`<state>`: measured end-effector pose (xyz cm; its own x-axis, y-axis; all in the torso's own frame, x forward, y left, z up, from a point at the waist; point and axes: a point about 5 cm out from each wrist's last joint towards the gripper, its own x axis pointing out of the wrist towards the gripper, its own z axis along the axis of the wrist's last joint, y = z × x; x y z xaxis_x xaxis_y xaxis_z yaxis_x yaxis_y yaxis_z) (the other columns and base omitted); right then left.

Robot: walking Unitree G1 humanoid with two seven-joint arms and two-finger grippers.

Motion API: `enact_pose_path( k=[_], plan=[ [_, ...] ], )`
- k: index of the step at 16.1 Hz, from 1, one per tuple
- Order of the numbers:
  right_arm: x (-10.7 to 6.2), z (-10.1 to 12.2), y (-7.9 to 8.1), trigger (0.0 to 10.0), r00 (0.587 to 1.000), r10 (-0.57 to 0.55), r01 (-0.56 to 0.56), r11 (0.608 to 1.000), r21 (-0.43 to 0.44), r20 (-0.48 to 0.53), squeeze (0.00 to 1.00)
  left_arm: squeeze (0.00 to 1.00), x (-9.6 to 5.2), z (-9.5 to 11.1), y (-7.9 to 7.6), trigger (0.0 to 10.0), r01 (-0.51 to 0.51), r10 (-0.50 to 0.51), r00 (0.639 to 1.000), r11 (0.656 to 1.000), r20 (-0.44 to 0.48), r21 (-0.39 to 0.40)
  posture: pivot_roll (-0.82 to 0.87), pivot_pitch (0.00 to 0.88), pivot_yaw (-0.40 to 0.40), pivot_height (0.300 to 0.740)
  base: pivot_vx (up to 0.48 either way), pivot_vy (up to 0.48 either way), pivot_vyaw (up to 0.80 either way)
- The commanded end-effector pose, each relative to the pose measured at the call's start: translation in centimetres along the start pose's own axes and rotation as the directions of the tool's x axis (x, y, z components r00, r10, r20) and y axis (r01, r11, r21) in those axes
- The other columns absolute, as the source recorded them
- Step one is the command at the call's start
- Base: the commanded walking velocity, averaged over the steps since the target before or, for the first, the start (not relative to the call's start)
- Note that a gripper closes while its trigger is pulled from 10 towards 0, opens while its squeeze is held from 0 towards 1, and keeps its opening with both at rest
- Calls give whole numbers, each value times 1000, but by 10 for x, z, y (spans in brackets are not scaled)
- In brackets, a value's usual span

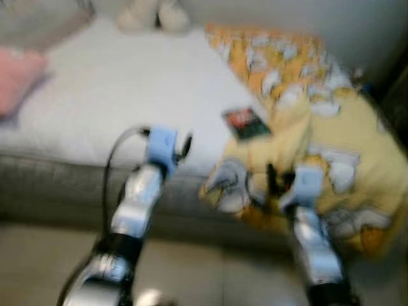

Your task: Clean up the room

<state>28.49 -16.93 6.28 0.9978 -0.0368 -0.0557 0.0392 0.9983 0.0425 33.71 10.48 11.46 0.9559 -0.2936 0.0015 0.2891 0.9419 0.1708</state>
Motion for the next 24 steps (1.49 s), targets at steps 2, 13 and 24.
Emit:
enact_pose_path(
  k=[2, 13, 24],
  plan=[
    [2, 2, 1, 10000, 1000, -7, 7, 1000, 1, 11, 0, 0, -1, -2, -1, 10000, 5, -5, 1000, 1000, -6, 16, 25, 0, -10, 740, 0, 0, 0],
    [1, 7, -3, 10000, 997, -47, 43, 997, 60, 65, 0, 0, 1, -15, 13, 10000, -106, 85, 990, 977, -114, -186, 18, 0, -8, 740, 0, 156, -634],
    [-6, 5, -14, 10000, 994, -74, 68, 995, 76, 79, 0, 0, 2, 3, 21, 10000, -103, 104, 995, 992, 10, -71, 14, 0, -6, 740, 87, 44, -70]
  ],
)
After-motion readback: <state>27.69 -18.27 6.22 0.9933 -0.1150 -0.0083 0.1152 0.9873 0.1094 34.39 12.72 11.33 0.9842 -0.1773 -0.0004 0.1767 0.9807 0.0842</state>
